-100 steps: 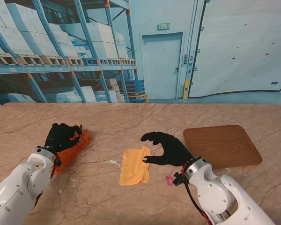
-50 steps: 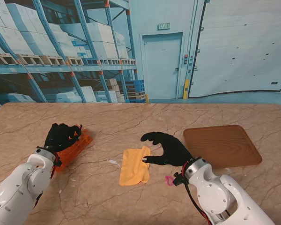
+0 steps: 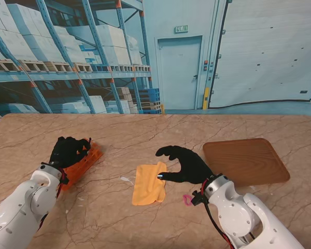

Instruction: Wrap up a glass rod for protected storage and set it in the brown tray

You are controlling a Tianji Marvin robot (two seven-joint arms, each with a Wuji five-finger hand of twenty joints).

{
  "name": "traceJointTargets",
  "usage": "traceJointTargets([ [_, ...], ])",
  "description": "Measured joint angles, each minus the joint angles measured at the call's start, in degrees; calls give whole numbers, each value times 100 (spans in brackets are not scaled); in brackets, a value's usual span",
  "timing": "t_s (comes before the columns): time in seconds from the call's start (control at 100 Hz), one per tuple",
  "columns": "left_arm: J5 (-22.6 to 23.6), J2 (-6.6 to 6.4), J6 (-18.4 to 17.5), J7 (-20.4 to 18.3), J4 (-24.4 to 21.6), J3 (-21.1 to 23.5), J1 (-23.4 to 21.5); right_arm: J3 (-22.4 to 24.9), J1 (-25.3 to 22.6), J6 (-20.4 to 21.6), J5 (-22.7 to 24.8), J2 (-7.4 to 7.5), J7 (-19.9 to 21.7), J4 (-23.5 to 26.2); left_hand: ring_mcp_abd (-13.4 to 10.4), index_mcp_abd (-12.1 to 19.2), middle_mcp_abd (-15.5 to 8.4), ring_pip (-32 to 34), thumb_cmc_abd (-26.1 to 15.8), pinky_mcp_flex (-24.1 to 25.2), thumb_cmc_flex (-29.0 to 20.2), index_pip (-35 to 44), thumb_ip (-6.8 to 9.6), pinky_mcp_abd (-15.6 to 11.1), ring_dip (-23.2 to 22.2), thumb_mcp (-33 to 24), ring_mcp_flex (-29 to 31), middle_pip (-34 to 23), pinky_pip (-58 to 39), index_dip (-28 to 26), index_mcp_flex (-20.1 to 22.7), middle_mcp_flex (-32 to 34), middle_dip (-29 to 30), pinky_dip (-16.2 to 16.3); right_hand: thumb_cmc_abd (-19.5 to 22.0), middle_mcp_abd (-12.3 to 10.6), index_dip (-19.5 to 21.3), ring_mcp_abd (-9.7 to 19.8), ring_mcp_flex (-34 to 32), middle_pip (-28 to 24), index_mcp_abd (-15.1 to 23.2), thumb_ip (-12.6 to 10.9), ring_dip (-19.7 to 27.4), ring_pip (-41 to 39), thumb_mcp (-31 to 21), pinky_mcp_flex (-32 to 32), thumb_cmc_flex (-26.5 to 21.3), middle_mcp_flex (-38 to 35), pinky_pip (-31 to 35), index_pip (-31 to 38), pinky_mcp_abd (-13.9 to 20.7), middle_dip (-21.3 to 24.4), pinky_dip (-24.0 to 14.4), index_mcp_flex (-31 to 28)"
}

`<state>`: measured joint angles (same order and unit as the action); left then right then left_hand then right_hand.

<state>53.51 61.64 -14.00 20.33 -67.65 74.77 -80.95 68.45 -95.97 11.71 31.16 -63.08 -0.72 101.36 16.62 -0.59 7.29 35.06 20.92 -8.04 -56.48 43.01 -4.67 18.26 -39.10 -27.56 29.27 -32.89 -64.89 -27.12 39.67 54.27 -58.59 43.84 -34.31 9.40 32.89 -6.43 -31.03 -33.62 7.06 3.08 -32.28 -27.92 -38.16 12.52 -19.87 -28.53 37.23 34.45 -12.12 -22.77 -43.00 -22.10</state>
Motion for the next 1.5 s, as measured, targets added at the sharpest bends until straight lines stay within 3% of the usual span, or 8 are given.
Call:
traceJointTargets([
  [0.45, -41, 9, -43, 16, 8, 0, -1, -14, 0, -37, -16, -4, -31, 1, 0, 0, 0, 0, 6, 32, 6, -48, -1, 0, 0, -123, 0, 71, 177, 12, 0, -1, -30, -135, 7, 0, 0, 0, 0, 0, 0, 0, -1, 0, -10, 0, 3, 0, -2, 0, 0, 0, -4, -4],
  [0.49, -41, 10, -44, 26, 13, -2, -1, -21, 0, -49, -26, -5, -42, 1, 0, 0, 0, 0, 6, 32, 6, -48, -1, 0, 0, -124, 0, 71, 177, 12, 0, -1, -46, -137, 176, 0, 6, 0, 0, 1, 1, 0, -1, 0, -17, 0, 7, -1, -2, -12, 0, 0, -5, -64],
  [0.84, -47, 22, -46, 116, 52, -13, 0, -31, 0, -79, -45, -15, -54, 4, 0, 0, 0, 0, 8, 34, 6, -4, -27, 5, 0, -124, 0, 73, 180, -7, 60, 55, -83, -186, 277, 0, 6, 0, 0, 2, 2, 0, -2, 0, -112, 0, 11, -2, -4, -1, -1, 0, -55, -64],
  [1.19, -194, 46, -113, 112, 82, -34, 15, -33, 0, -83, -54, -20, -66, 4, 0, 0, 0, 0, 10, 35, 6, 97, -49, 7, 0, -116, 0, -47, 181, -350, 51, 55, -220, -195, 278, 0, 6, 0, 0, 3, 5, 0, -2, 0, -119, 1, 12, -2, -4, -1, -2, 0, -56, -64],
  [1.5, -433, 111, -182, 144, 90, -18, 9, -32, -1, -93, -76, -24, -75, 7, 0, -52, 6, 119, 328, 91, 222, 292, -56, 20, 0, -711, 0, -251, 181, -582, 50, 56, -443, -195, 301, 0, 6, 0, 0, 3, 7, 0, -2, 0, -193, 1, 74, -2, -4, 0, -2, 0, -56, -64],
])
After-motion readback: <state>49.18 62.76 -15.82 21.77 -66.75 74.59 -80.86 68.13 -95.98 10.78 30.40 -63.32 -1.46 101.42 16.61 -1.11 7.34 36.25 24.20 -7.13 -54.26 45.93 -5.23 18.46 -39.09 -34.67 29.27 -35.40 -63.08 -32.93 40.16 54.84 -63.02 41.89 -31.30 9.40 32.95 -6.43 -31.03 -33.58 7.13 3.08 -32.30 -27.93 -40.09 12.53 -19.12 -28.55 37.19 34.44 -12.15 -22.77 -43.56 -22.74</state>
